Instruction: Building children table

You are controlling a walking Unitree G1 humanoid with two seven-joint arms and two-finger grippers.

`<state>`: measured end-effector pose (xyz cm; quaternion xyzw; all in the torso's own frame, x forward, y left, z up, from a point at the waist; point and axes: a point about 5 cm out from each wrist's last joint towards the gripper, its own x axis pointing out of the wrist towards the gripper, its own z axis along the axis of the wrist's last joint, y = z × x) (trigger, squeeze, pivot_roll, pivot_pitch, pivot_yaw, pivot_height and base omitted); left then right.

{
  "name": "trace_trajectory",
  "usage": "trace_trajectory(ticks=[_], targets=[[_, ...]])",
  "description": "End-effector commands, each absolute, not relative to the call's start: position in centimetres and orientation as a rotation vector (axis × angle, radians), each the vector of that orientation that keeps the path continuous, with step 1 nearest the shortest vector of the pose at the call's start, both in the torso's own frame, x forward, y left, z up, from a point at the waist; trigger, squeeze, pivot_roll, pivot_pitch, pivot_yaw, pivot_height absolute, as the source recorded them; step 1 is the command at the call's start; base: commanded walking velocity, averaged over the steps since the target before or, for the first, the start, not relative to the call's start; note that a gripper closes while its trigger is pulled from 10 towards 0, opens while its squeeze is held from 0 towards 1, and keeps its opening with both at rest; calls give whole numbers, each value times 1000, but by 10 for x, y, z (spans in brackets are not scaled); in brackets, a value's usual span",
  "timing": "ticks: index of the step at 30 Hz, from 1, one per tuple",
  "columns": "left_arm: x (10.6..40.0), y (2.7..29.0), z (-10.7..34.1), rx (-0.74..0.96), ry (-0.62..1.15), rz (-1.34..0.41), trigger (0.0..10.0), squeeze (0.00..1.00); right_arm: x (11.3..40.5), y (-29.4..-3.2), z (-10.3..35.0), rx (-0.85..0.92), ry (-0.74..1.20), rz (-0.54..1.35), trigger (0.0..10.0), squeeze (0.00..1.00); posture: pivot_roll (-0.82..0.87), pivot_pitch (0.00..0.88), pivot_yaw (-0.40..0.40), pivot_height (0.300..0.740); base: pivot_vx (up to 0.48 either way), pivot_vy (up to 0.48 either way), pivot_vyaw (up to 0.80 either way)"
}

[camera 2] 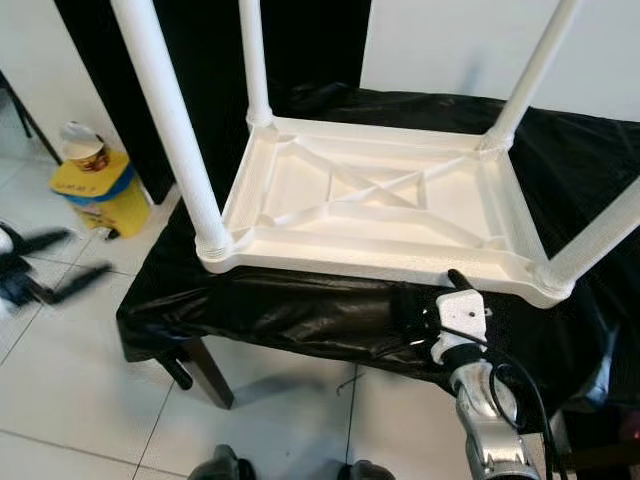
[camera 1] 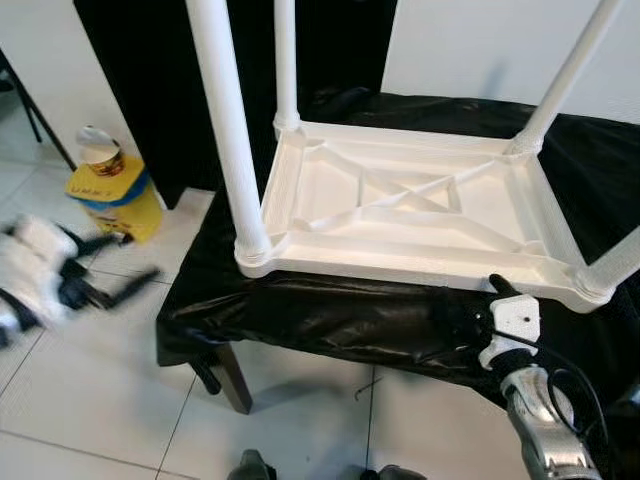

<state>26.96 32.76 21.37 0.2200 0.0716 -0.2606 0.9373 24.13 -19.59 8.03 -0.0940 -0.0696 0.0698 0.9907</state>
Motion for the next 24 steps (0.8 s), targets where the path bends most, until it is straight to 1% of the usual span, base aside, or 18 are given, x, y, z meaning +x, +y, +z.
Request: trace_trajectory(ticks=[1, 4, 5, 8, 9, 10, 11, 12, 14, 16, 17, 19, 20, 21, 22, 23, 24], targets=[[273, 335, 202, 450, 200, -521, 10000, 0, 238, -194, 80, -172, -132, 162, 10000, 0, 72, 31, -44, 740, 0, 0, 0], [289, 350, 204, 461, 214, -412, 10000, 0, 231, -189, 78, -160, -123, 186, 10000, 0, 64, 23, -40, 740, 0, 0, 0], [298, 356, 208, 477, 200, -344, 10000, 0, 229, -187, 78, -162, -121, 199, 10000, 0, 59, 16, -41, 740, 0, 0, 0], [300, 357, 209, 481, 196, -332, 10000, 0, 228, -187, 78, -163, -121, 201, 10000, 0, 59, 16, -41, 740, 0, 0, 0], [319, 365, 223, 435, 148, -162, 10000, 0, 228, -185, 78, -156, -115, 209, 10000, 0, 43, 3, -41, 740, 0, 0, 0], [319, 365, 223, 435, 148, -162, 10000, 0, 228, -185, 78, -156, -115, 209, 10000, 0, 43, 3, -41, 740, 0, 0, 0], [326, 368, 228, 421, 130, -106, 10000, 0, 227, -184, 79, -153, -110, 213, 10000, 0, 40, 2, -40, 740, 0, 0, 0], [337, 364, 234, 388, 96, -51, 10000, 0, 227, -186, 80, -146, -99, 201, 10000, 0, 35, 3, -40, 740, 0, 0, 0], [341, 361, 237, 369, 82, -37, 10000, 0, 227, -187, 80, -142, -93, 189, 10000, 0, 35, 3, -40, 740, 0, 0, 0], [354, 349, 243, 347, 35, 1, 10000, 0, 226, -189, 79, -153, -81, 179, 10000, 0, 23, 5, -38, 740, 0, 0, 0], [354, 349, 243, 347, 35, 1, 10000, 0, 226, -189, 79, -153, -81, 179, 10000, 0, 23, 5, -38, 740, 0, 0, 0], [365, 335, 247, 330, 5, 1, 10000, 0, 225, -191, 77, -153, -65, 168, 10000, 0, 5, 12, -34, 740, 0, 0, 0], [365, 335, 247, 330, 5, 1, 10000, 0, 225, -191, 77, -153, -65, 168, 10000, 0, 5, 12, -34, 740, 0, 0, 0], [371, 327, 249, 328, -9, -11, 10000, 0, 225, -192, 76, -147, -56, 159, 10000, 0, 5, 12, -34, 740, 0, 0, 0], [378, 314, 251, 314, -33, -32, 10000, 0, 223, -191, 74, -146, -48, 151, 10000, 0, -18, 20, -26, 740, 0, 0, 0], [378, 314, 251, 314, -33, -32, 10000, 0, 223, -191, 74, -146, -48, 151, 10000, 0, -18, 20, -26, 740, 0, 0, 0], [382, 305, 252, 304, -51, -47, 10000, 0, 221, -191, 73, -146, -43, 146, 10000, 0, -18, 20, -26, 740, 0, 0, 0]])
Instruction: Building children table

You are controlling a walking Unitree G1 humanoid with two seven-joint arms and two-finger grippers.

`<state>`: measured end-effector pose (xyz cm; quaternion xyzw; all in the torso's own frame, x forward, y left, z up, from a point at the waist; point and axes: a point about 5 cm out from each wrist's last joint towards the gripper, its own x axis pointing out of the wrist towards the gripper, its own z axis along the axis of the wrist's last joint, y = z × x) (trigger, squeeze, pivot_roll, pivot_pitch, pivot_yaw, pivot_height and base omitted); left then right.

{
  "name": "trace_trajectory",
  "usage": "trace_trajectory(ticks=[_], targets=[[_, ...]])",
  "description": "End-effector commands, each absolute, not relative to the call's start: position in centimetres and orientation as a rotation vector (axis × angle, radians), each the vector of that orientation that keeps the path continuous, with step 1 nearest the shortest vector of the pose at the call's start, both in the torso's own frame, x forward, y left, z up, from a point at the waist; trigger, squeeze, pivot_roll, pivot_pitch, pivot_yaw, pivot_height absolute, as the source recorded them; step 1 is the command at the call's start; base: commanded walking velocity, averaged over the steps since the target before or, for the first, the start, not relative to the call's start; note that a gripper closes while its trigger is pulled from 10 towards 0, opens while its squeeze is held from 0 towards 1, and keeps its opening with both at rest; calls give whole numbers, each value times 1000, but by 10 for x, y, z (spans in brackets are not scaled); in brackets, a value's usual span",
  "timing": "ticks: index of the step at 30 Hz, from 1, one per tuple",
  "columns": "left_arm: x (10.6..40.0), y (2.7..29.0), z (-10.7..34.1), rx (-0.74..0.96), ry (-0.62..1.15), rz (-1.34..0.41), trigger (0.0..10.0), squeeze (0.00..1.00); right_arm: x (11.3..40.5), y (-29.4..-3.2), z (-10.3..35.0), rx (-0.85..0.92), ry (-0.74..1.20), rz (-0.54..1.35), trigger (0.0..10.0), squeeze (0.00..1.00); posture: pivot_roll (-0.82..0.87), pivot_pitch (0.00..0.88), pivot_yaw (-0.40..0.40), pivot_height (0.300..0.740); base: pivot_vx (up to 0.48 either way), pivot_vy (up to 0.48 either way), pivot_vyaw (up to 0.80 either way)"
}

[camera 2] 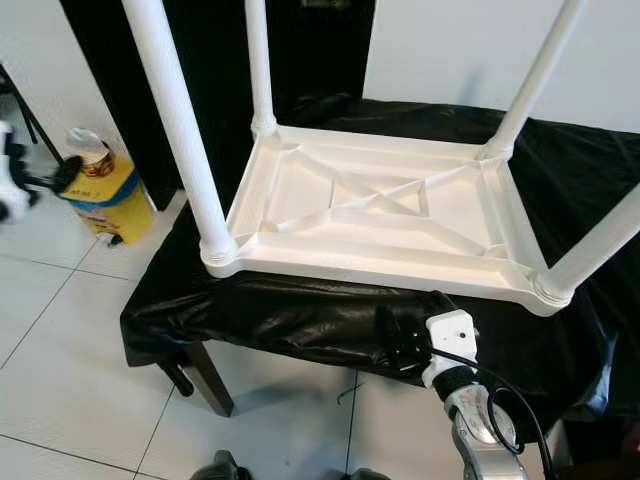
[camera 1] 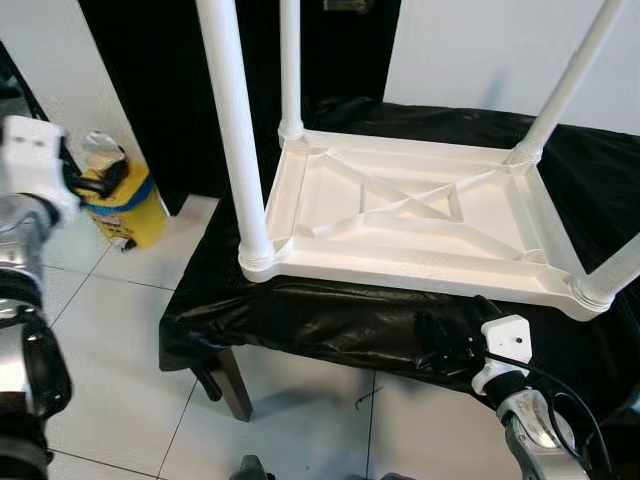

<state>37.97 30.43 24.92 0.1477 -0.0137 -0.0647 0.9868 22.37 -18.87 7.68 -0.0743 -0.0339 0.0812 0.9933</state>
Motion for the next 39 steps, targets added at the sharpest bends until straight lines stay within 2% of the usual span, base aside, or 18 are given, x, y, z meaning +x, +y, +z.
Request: trace_trajectory(ticks=[1, 5, 8, 14, 15, 23, 25, 30, 35, 39], targets=[[387, 295, 253, 276, -70, -64, 10000, 0, 219, -191, 72, -141, -33, 133, 10000, 0, -36, 25, -21, 740, 0, 0, 0], [395, 277, 254, 171, -120, -90, 10000, 0, 214, -193, 68, -126, -7, 88, 10000, 0, -49, 30, -18, 740, 0, 0, 0], [399, 266, 256, 175, -150, -92, 10000, 0, 214, -197, 65, -99, 23, 33, 10000, 0, -64, 39, -16, 740, 0, 0, 0], [401, 260, 257, 159, -165, -101, 10000, 0, 215, -199, 64, -78, 38, -1, 10000, 0, -66, 41, -18, 740, 0, 0, 0], [408, 228, 265, 63, -245, -217, 10000, 0, 220, -197, 64, -50, 48, -35, 10000, 0, -66, 50, -39, 740, 0, 0, 0], [409, 166, 267, -31, -350, -530, 10000, 0, 228, -199, 67, -28, 62, -72, 10000, 0, -72, 66, -51, 740, 0, 0, 0], [408, 161, 266, -30, -358, -563, 10000, 0, 228, -200, 67, -30, 62, -74, 10000, 0, -72, 66, -51, 740, 0, 0, 0], [394, 128, 253, -73, -406, -863, 10000, 0, 236, -200, 70, -34, 66, -89, 10000, 0, -76, 82, -49, 740, 0, 0, 0], [385, 117, 241, -50, -401, -969, 10000, 0, 243, -194, 73, -37, 60, -74, 10000, 0, -76, 85, -50, 740, 0, 0, 0], [367, 101, 228, -60, -419, -1103, 10000, 0, 254, -185, 77, -27, 49, -61, 10000, 0, -65, 101, -56, 740, 0, 0, 0]])
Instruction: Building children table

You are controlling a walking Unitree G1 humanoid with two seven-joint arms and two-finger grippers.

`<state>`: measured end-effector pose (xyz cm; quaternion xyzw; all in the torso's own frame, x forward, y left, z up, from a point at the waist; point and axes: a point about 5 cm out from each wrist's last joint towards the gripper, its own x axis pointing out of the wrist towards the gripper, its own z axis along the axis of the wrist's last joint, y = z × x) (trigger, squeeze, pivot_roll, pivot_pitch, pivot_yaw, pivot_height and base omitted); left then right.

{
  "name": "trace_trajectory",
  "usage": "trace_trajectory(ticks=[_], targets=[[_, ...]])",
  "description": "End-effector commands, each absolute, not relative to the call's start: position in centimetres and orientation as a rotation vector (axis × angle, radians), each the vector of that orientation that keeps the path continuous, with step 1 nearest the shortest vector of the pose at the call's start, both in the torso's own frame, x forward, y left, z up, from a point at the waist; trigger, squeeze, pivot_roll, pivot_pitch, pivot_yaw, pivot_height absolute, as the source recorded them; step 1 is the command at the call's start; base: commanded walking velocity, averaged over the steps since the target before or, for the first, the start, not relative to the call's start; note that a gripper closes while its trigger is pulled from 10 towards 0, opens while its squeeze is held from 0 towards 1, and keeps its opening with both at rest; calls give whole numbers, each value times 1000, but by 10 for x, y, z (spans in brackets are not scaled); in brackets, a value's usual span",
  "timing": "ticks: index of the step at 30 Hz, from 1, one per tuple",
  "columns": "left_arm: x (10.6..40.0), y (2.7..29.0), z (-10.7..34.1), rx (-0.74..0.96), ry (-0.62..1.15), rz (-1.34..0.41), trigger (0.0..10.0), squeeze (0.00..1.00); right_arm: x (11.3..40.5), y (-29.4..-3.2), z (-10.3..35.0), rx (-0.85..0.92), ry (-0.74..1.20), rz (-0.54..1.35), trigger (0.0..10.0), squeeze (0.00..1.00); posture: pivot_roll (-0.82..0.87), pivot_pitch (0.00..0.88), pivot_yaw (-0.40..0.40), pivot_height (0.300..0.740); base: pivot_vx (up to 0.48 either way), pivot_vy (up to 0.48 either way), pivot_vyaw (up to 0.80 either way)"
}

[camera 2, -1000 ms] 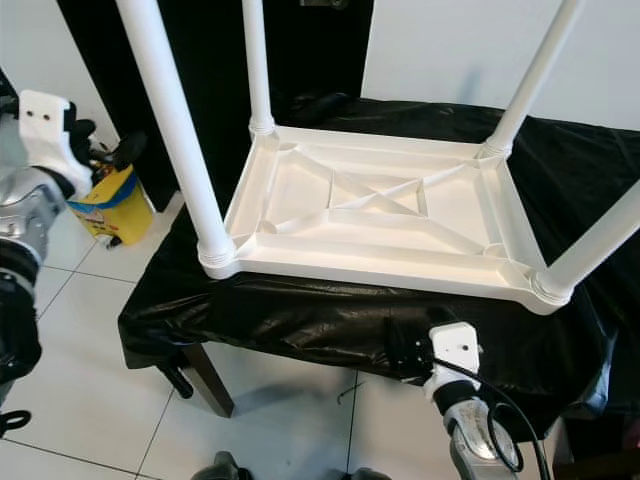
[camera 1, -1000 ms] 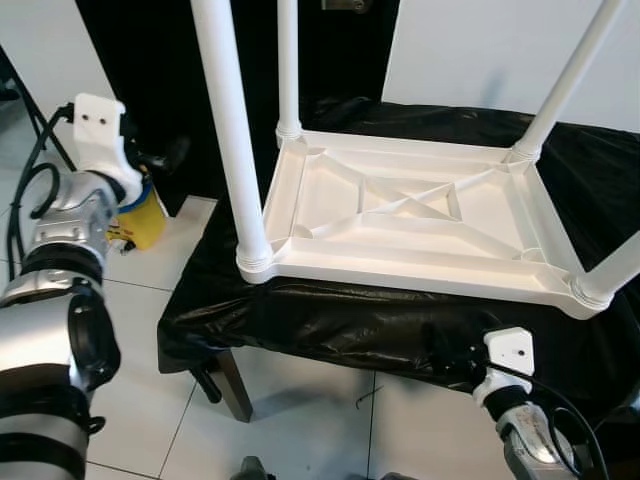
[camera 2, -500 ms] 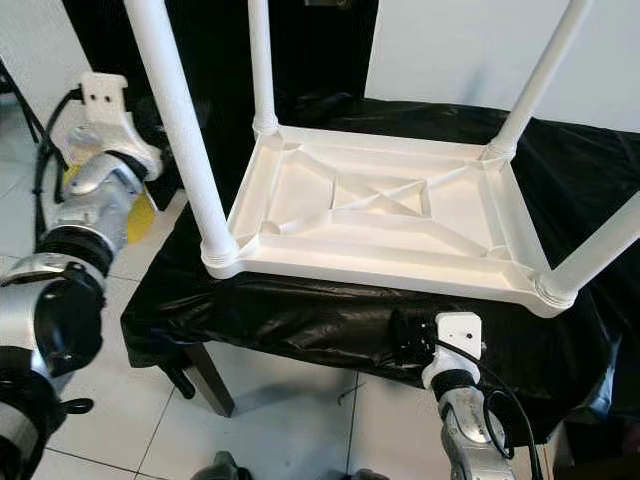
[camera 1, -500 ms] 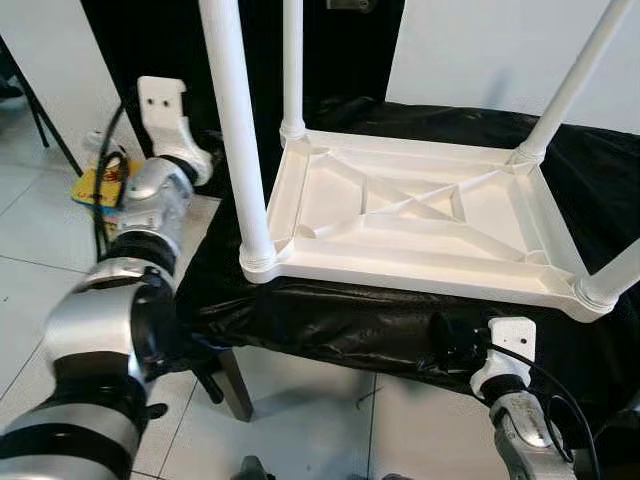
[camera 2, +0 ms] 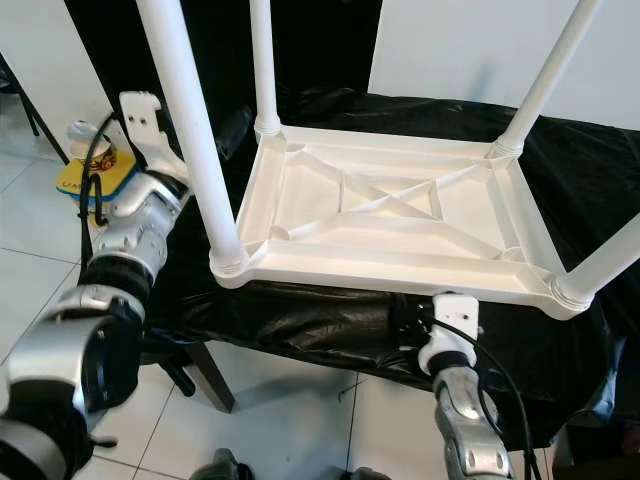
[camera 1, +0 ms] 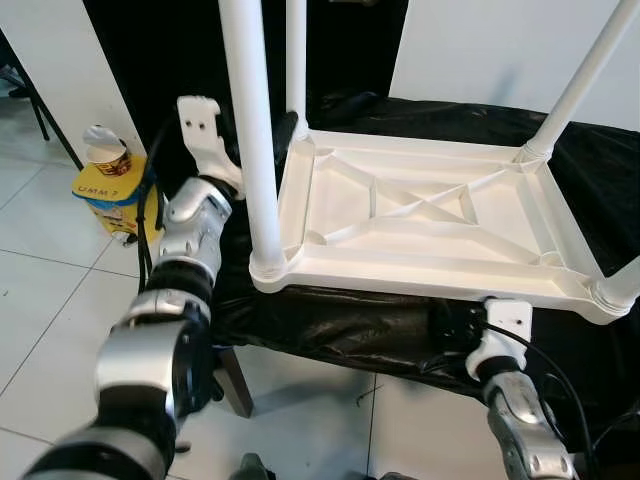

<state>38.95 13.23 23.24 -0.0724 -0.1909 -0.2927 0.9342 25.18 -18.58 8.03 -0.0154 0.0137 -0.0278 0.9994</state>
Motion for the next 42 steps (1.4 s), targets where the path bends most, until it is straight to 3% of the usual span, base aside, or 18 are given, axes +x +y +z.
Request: trace_trajectory(ticks=[1, 7, 11, 19, 28, 35, 40, 42], targets=[[367, 101, 228, -60, -419, -1103, 10000, 0, 254, -185, 77, -27, 49, -61, 10000, 0, -65, 101, -56, 740, 0, 0, 0], [357, 93, 224, -64, -431, -1144, 10000, 0, 259, -182, 77, -22, 50, -55, 10000, 0, -58, 103, -59, 740, 0, 0, 0], [322, 70, 229, -138, -495, -1181, 10000, 0, 274, -180, 74, -33, 63, -34, 10000, 0, -42, 106, -56, 740, 0, 0, 0], [289, 45, 241, -247, -536, -1157, 10000, 0, 292, -186, 72, -30, 59, -40, 10000, 0, -2, 91, -41, 740, 0, 0, 0], [277, 13, 248, -272, -546, -1134, 10000, 0, 313, -186, 84, -1, -1, -75, 10000, 0, 16, 80, -39, 740, 0, 0, 0], [260, -27, 238, -301, -487, -1238, 10000, 0, 327, -170, 85, 48, 4, -62, 10000, 0, 25, 55, -32, 740, 0, 0, 0], [258, -34, 237, -299, -476, -1247, 10000, 0, 329, -167, 85, 49, 4, -55, 10000, 0, 25, 55, -32, 740, 0, 0, 0], [254, -54, 238, -329, -459, -1264, 10000, 0, 332, -148, 82, 76, 11, -6, 10000, 0, 11, 49, -13, 740, 0, 0, 0]])
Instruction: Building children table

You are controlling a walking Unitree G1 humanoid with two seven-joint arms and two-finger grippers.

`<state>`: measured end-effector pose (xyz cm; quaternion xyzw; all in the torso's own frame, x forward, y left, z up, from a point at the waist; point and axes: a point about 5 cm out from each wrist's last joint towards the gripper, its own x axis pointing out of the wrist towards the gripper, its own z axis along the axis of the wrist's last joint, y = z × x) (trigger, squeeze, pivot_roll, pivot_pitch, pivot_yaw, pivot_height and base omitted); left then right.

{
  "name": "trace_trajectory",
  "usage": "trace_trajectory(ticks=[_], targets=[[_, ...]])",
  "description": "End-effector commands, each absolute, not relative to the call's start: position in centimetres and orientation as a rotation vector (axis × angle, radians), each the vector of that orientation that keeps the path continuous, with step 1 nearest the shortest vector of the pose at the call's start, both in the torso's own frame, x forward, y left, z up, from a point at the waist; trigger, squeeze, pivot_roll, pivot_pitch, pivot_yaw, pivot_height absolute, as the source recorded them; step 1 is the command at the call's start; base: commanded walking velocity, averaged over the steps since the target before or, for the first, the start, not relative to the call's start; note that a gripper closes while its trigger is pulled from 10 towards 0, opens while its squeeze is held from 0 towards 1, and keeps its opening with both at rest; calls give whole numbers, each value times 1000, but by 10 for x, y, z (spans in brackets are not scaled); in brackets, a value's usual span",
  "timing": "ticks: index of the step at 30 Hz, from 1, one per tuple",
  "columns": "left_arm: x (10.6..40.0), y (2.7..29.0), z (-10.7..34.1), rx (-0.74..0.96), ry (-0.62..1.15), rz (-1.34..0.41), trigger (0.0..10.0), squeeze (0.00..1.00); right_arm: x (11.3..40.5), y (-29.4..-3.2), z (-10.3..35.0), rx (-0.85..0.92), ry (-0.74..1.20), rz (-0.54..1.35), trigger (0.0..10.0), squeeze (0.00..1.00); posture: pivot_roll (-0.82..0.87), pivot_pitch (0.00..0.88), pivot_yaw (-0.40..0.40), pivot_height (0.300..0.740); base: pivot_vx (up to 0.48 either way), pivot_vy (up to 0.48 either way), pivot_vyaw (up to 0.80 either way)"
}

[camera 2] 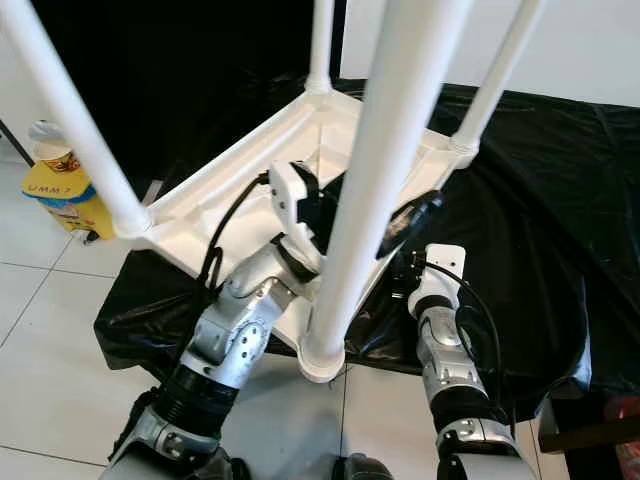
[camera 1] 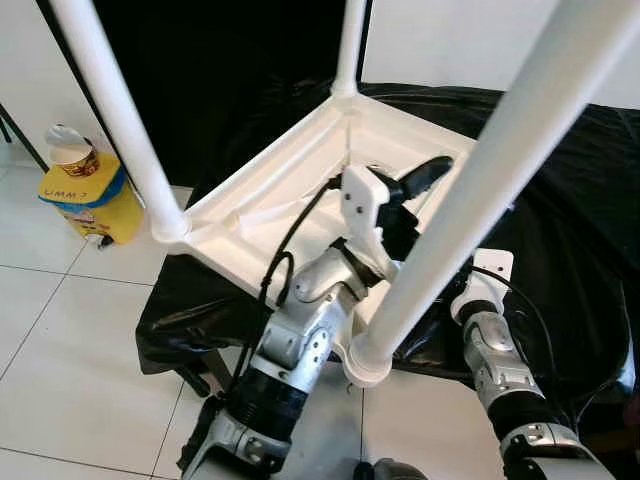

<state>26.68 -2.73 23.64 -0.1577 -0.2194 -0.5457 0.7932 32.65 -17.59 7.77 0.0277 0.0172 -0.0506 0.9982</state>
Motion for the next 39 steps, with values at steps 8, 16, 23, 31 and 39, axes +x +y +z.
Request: trace_trajectory(ticks=[8, 16, 23, 31, 39], targets=[[252, -75, 242, -340, -449, -1320, 10000, 0, 332, -120, 78, 101, 14, 44, 10000, 0, -2, 40, -5, 740, 0, 0, 0], [268, -53, 233, -266, -442, -1248, 10000, 0, 322, -147, 66, 49, 9, -47, 10000, 0, -3, 40, -14, 740, 0, 0, 0], [279, -13, 213, -157, -407, -1149, 10000, 0, 325, -181, 76, 5, -20, -138, 10000, 0, 0, 41, -22, 740, 0, 0, 0], [267, 46, 177, 158, -315, -1180, 10000, 0, 303, -208, 94, -54, -149, -51, 10000, 0, 22, 66, -56, 740, 0, 0, 0], [265, 75, 154, 334, -188, -1249, 10000, 0, 286, -201, 102, -58, -197, 50, 10000, 0, 25, 76, -62, 740, 0, 0, 0]])
